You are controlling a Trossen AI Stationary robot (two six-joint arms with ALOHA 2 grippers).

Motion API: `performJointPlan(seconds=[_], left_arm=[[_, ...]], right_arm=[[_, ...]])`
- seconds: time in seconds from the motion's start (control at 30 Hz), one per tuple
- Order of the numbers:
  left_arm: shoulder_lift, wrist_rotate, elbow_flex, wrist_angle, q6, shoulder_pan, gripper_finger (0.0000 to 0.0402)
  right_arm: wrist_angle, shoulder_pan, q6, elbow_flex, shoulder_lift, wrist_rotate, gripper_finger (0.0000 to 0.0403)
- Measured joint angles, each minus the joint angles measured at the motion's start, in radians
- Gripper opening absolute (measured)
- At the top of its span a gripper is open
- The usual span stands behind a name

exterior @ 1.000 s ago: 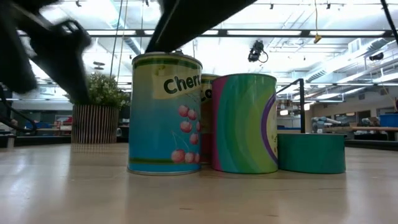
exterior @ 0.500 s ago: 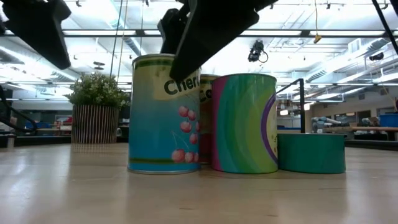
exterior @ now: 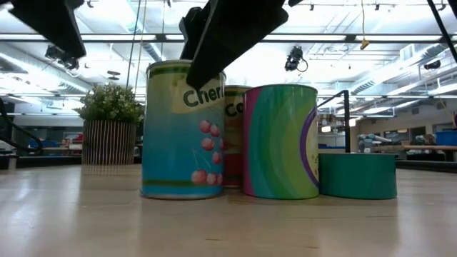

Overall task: Pick and place cans onto a shelf
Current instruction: Put the canned cherries on the shelf

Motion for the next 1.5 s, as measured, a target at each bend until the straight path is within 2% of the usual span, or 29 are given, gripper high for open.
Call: performJointPlan(seconds=[0.3,0.53,0.8,0.93,1.17,1.3,1.37,1.5], left_arm=[[-0.066,0.004,0.000,-0.004,-0.022,-0.010,0.0388],[-0.072,0.009,0.000,-0.010,0.025,-0.023,0.0388],[-0.072,-0.042,0.000,-0.008,0.101,-0.005,0.0388],[-0.072,-0.116,0.000,-0.005,0.159,0.014,0.0388],[-0.072,-0.232,0.000,0.032,0.343,0.073,0.0388],[-0.072,-0.226,-0.002,0.092,0.463,0.121,0.0386],[-0.073,-0.223,-0.040,0.204,0.537,0.143,0.0382],[-0.074,-0.134,-0.183,0.474,0.657,0.188,0.0369]], right_arm=[[-0.062,0.000,-0.012,0.086,-0.027,-0.004,0.0333],[-0.119,-0.044,-0.062,0.152,-0.125,0.007,0.0334],[-0.176,-0.196,-0.093,0.151,-0.253,0.040,0.0334],[-0.206,-0.307,-0.127,0.151,-0.264,0.035,0.0334],[-0.213,-0.511,-0.155,0.109,-0.261,-0.056,0.0334],[-0.210,-0.606,-0.158,0.059,-0.261,-0.075,0.0334],[-0.191,-0.645,-0.162,0.029,-0.261,-0.074,0.0334],[-0.141,-0.701,-0.166,-0.016,-0.260,-0.094,0.0334]])
